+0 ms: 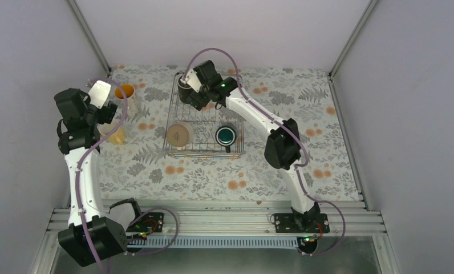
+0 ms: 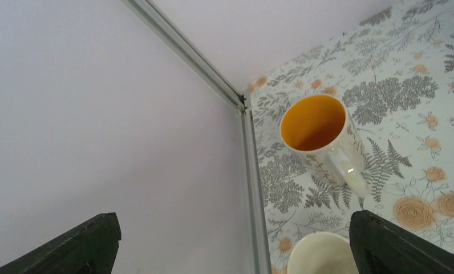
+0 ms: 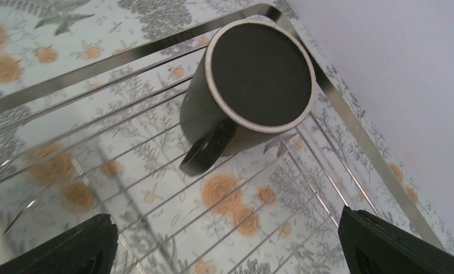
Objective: Unload the cups from the dish rack
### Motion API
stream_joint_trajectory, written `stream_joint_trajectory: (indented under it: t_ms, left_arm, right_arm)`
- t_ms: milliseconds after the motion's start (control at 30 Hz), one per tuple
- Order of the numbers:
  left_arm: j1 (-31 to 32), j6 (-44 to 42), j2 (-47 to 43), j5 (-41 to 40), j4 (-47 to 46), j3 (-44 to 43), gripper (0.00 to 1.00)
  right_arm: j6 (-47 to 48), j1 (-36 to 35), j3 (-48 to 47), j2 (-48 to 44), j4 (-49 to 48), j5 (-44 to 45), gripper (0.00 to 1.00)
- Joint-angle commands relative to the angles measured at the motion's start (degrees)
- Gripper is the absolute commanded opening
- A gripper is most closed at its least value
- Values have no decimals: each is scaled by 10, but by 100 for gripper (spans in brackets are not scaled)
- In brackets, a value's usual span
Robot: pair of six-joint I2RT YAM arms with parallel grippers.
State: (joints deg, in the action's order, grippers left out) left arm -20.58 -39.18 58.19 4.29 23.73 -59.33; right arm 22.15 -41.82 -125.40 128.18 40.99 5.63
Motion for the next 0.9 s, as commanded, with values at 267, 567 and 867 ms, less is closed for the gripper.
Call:
stream_joint_trajectory:
  t_ms: [267, 567, 867]
  left_arm:
    - [2, 15, -22, 52, -10, 33, 100]
    - [2, 6, -28, 62, 8, 42, 100]
    - [2, -4, -49, 52, 27, 37, 100]
  right_arm:
    - [-66, 0, -112, 116, -25, 40, 100]
    - [-75, 1, -108, 141, -73, 16, 100]
    - [-101, 7, -107, 166, -98, -8, 100]
